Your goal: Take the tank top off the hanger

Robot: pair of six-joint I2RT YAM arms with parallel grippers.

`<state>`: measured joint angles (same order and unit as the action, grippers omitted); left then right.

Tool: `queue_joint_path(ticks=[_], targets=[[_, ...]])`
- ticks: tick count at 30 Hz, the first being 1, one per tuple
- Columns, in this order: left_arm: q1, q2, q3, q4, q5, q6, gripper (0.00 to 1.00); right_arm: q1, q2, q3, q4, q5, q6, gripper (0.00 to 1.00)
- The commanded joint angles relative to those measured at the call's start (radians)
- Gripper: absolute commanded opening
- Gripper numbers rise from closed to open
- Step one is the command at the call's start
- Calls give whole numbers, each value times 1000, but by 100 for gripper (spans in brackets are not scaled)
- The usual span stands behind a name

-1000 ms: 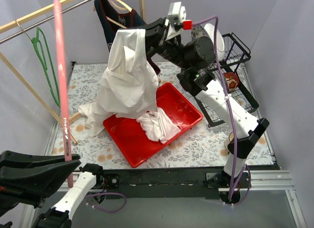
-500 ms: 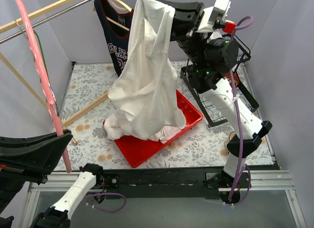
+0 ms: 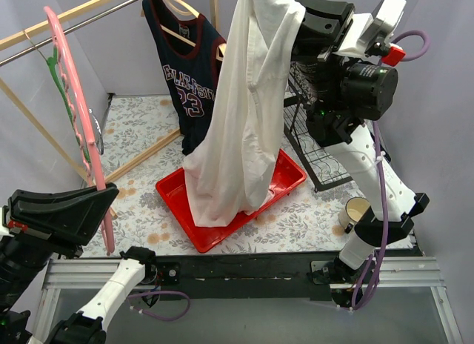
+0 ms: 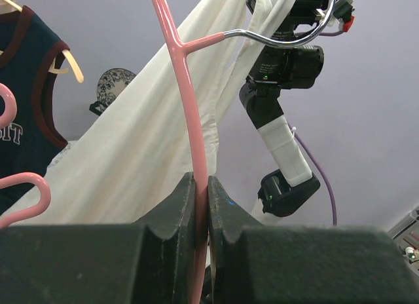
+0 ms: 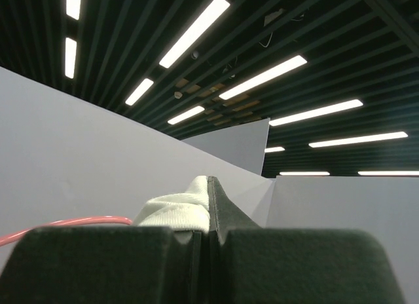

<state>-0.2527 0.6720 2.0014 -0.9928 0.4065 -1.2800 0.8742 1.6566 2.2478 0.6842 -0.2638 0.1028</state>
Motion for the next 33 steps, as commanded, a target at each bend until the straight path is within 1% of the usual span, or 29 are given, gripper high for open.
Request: queue_joint_path(ticks=[1, 4, 8, 9, 11, 12, 15, 16, 17, 18, 19, 21, 22, 28, 32, 33], targets=[[-3, 24, -23, 49, -12, -12, 0, -6, -15, 18, 28, 41, -43, 1], [-5, 23, -35, 52, -11, -18, 0, -6, -15, 10, 3, 22, -45, 1], [-3, 23, -32, 54, -17, -21, 0, -7, -69, -108, -11, 5, -35, 1], [-3, 23, -32, 57, -15, -21, 0, -7, -80, -161, -21, 5, -35, 1], [-5, 26, -32, 63, -18, -18, 0, -11, -115, -221, -12, -55, -40, 1], [-3, 31, -30, 65, -20, -15, 0, -11, -118, -229, -31, -83, -41, 1], [-3, 44, 6, 48, -34, 11, 0, -11, -89, -159, -138, -173, -11, 1], [-6, 44, 10, 46, -41, 13, 0, -11, -96, -177, -178, -193, 0, 1], [-8, 43, 5, 48, -46, 13, 0, -11, -113, -223, -176, -195, 3, 1], [-8, 41, -3, 49, -54, 13, 0, -11, -136, -284, -167, -184, -2, 1], [-10, 37, -9, 49, -58, 14, 0, -11, -190, -442, -129, -131, -6, 1], [-8, 35, -30, 45, -64, 11, 0, -11, -237, -571, -104, -62, -15, 1], [-8, 35, -33, 39, -77, 10, 0, -11, -262, -658, -107, -1, -28, 1], [-8, 49, -38, 16, -121, -2, 0, -11, -256, -728, -328, 194, -100, 1], [-8, 44, -59, 29, -144, -12, 0, -11, -297, -852, -408, 305, -75, 1], [-8, 47, -64, 31, -144, -12, 0, -11, -323, -948, -417, 311, -33, 1]])
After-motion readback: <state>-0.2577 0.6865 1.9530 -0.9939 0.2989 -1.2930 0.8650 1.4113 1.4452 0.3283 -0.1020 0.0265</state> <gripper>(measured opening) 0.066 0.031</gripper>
